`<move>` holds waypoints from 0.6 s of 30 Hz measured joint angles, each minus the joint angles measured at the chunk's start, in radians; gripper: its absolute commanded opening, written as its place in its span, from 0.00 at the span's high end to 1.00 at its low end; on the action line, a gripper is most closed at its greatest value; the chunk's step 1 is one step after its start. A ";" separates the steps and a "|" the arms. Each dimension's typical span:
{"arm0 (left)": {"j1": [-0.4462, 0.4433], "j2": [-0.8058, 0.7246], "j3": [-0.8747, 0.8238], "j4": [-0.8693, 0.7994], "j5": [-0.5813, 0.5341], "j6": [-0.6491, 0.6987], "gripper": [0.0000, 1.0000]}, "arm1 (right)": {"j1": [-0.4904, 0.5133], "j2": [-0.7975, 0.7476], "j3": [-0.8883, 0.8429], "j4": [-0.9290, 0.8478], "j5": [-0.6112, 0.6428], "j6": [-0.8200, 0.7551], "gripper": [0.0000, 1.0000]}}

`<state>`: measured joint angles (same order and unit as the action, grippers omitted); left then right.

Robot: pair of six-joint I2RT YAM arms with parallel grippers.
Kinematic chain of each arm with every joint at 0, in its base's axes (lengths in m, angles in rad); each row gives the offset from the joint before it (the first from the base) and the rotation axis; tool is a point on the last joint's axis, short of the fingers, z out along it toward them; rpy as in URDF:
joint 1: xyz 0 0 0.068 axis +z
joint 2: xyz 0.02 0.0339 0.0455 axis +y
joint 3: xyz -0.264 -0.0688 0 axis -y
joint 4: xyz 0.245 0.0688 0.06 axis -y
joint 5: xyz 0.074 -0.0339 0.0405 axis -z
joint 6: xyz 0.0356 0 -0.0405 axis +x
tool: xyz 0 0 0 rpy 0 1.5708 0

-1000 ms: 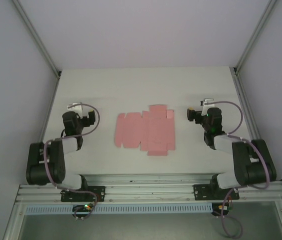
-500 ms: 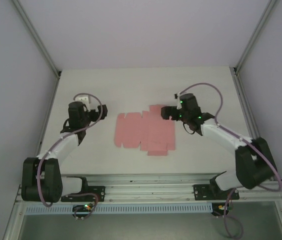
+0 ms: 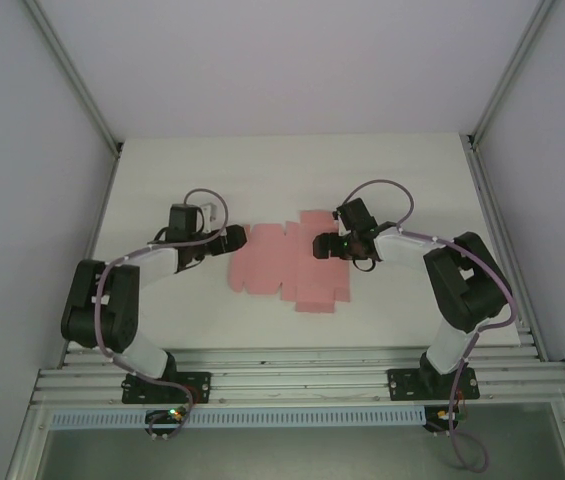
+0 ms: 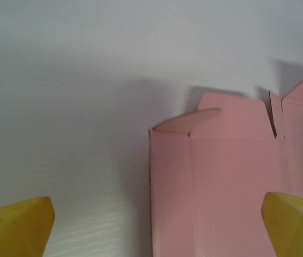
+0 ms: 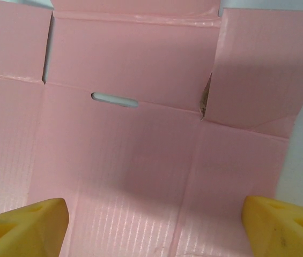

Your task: Assemble paper box

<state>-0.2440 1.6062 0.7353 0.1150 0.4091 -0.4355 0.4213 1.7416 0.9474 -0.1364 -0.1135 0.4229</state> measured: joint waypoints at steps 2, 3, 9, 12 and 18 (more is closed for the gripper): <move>-0.005 0.041 0.015 -0.002 0.027 -0.011 0.00 | 0.000 0.001 0.000 0.006 0.000 0.000 0.14; -0.002 0.045 0.024 0.005 0.053 -0.018 0.00 | 0.000 0.002 0.000 0.007 0.000 0.000 0.14; -0.008 0.101 0.038 0.112 0.175 -0.081 0.03 | 0.000 0.016 -0.002 0.048 -0.005 0.005 0.14; -0.025 0.120 0.032 0.163 0.224 -0.106 0.09 | -0.001 0.016 -0.021 0.085 -0.007 0.012 0.14; -0.061 0.123 0.020 0.177 0.283 -0.139 0.59 | -0.002 0.014 -0.036 0.124 -0.008 0.026 0.14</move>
<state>-0.3050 1.7290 0.7551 0.2924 0.6926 -0.5747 0.4198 1.7557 0.9115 -0.0124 -0.1211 0.4484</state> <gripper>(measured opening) 0.615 0.856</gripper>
